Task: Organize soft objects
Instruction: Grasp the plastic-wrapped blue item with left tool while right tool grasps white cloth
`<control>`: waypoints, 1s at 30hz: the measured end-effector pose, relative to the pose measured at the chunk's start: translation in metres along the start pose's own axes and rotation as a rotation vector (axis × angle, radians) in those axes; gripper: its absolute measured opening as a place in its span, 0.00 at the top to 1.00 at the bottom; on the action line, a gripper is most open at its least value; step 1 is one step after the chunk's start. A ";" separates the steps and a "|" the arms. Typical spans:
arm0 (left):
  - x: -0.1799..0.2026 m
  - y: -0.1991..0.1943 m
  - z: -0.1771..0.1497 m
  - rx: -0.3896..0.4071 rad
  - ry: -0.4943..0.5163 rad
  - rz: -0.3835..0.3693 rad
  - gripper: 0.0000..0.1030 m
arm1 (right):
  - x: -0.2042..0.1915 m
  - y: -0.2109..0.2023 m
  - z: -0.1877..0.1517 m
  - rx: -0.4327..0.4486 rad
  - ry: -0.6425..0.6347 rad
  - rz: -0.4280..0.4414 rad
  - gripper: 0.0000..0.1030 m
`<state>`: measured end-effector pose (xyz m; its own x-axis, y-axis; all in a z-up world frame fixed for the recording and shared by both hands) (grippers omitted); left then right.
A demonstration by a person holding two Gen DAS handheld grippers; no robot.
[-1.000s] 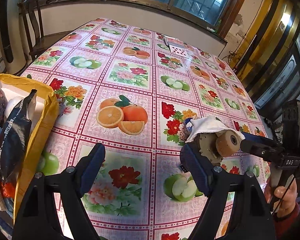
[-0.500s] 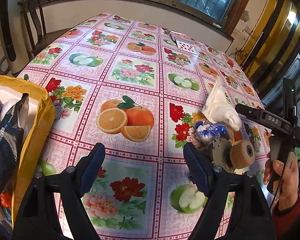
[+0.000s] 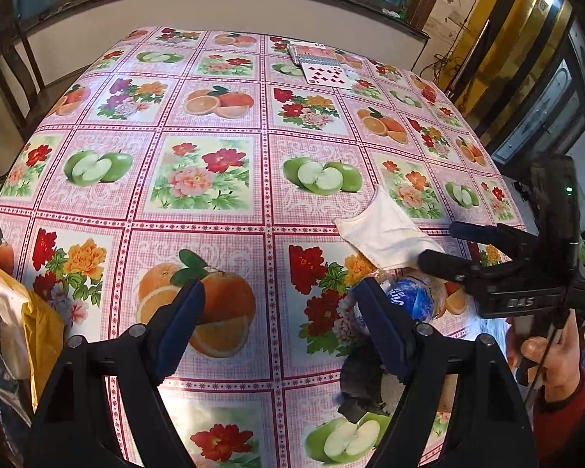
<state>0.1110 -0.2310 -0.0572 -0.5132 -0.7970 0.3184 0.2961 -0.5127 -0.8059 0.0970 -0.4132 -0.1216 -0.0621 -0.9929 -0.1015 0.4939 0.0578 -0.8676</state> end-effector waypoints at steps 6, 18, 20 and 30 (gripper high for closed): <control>0.013 0.004 0.004 -0.024 0.047 -0.029 0.22 | -0.010 0.027 -0.002 -0.059 -0.100 -0.148 0.07; 0.048 0.046 0.020 -0.191 0.191 -0.124 0.22 | 0.055 -0.007 -0.025 -0.025 -0.024 -0.144 0.48; 0.060 0.054 0.021 -0.224 0.246 -0.120 0.22 | 0.062 -0.013 -0.032 -0.029 -0.010 -0.113 0.48; 0.102 0.087 0.013 -0.477 0.493 -0.114 0.22 | 0.068 -0.020 -0.047 -0.033 -0.029 -0.110 0.30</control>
Point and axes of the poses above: each gripper's, at about its wrist camera, not at the fingertips, and y roughly the way its jaws point, x to its right, z to its top, the point moved 3 cm from there along y, roughly the way its jaws point, and after that the axes turned 7 degrees about -z, right-handed, at the moved point
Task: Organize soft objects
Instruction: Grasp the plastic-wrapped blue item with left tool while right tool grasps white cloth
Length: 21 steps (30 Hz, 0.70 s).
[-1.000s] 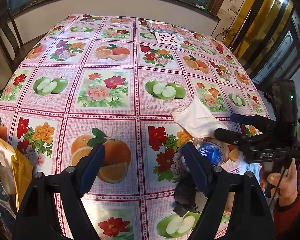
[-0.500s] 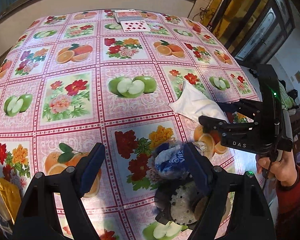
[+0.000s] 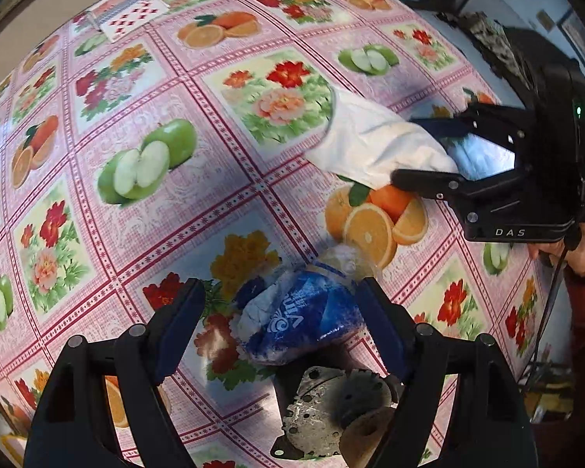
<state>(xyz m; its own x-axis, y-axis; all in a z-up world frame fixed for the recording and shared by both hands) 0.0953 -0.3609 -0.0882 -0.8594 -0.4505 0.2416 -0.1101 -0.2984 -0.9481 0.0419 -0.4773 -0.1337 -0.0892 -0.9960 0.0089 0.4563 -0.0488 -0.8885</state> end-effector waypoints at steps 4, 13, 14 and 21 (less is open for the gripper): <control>0.022 0.008 0.001 -0.062 0.089 -0.058 0.22 | -0.016 0.010 -0.002 -0.023 -0.043 -0.028 0.00; 0.046 0.022 0.007 -0.106 0.179 -0.028 0.22 | -0.010 0.013 0.007 -0.017 0.003 -0.047 0.00; 0.047 0.025 0.007 -0.114 0.182 -0.023 0.22 | -0.009 0.014 0.008 -0.025 -0.001 -0.065 0.00; 0.057 0.041 0.010 -0.150 0.202 0.017 0.21 | -0.010 0.021 0.016 -0.039 -0.068 -0.105 0.01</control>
Point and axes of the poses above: each gripper's, at about its wrist camera, not at the fingertips, and y roughly the way its jaws point, x to its right, z to its top, the point moved 3 cm from there along y, roughly the way its jaws point, and after that the axes turned 7 degrees about -z, right-handed, at the moved point
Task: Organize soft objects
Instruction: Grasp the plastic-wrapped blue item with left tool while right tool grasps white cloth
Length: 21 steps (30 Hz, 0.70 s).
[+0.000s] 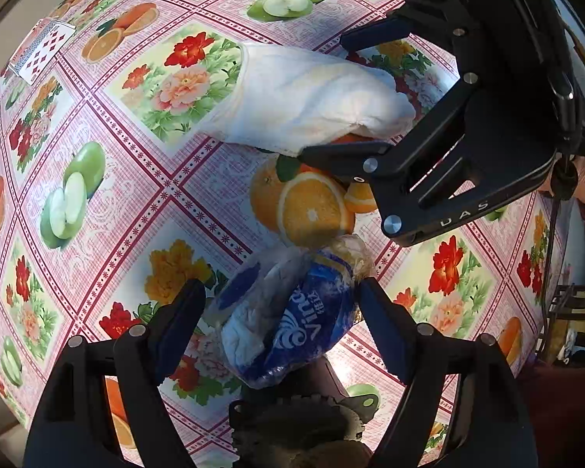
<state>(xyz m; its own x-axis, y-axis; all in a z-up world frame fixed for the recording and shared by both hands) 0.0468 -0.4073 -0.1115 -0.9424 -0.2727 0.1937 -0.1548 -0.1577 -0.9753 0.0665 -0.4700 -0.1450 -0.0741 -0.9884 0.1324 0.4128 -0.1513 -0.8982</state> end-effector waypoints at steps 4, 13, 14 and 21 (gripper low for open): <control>0.001 0.001 0.003 -0.006 -0.002 -0.029 0.39 | 0.001 -0.003 0.000 0.008 -0.013 0.010 0.12; -0.031 -0.021 -0.012 0.115 -0.095 -0.026 0.63 | 0.009 -0.020 -0.011 0.058 0.016 0.048 0.74; -0.037 -0.025 -0.015 0.136 -0.121 -0.027 0.66 | 0.011 -0.021 -0.012 0.063 0.040 0.071 0.76; -0.073 -0.059 -0.051 0.298 -0.302 -0.002 0.76 | 0.020 -0.035 -0.017 0.098 0.150 0.138 0.76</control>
Point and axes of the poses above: each gripper's, at about its wrist camera, not at the fingertips, and y roughly the way its jaws point, x to its right, z to its top, the point moved 3 cm from there along y, roughly the way its jaws point, and after that the axes turned 7 degrees about -z, right-handed, at the moved point
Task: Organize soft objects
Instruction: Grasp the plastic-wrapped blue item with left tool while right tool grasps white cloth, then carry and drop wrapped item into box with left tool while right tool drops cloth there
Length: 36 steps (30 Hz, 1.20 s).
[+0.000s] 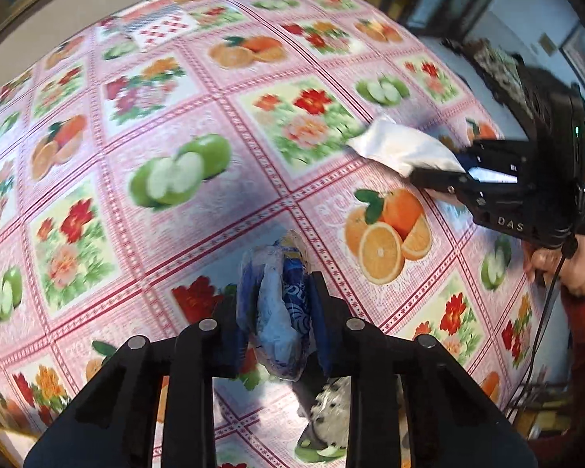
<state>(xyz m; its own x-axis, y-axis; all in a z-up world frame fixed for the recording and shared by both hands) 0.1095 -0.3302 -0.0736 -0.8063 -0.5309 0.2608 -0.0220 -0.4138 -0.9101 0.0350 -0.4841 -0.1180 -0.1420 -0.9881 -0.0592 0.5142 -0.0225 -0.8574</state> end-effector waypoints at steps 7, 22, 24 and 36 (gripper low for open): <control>-0.022 -0.053 -0.028 0.214 -0.117 0.190 0.76 | -0.016 -0.040 0.008 0.069 0.015 0.019 0.76; -0.028 -0.186 -0.176 0.628 -0.263 0.559 0.76 | -0.221 -0.129 0.022 0.251 -0.211 0.250 0.73; -0.032 -0.197 -0.198 0.655 -0.295 0.595 0.76 | -0.255 -0.128 0.019 0.250 -0.237 0.298 0.73; -0.078 -0.219 -0.282 0.704 -0.465 0.704 0.76 | -0.397 -0.100 -0.001 0.189 -0.346 0.446 0.73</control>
<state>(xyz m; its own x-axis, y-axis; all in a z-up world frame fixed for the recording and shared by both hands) 0.0108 0.0102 0.0147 -0.2012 -0.9795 -0.0143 0.8173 -0.1598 -0.5536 0.0389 -0.0893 -0.0092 0.3901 -0.8999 -0.1951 0.6070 0.4107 -0.6804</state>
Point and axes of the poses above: each gripper's, at about its wrist camera, not at the fingertips, and y roughly the way its jaws point, x to its right, z to its top, the point moved 3 cm from there along y, roughly the way its jaws point, and after that the axes turned 7 degrees about -z, right-handed, at the moved point
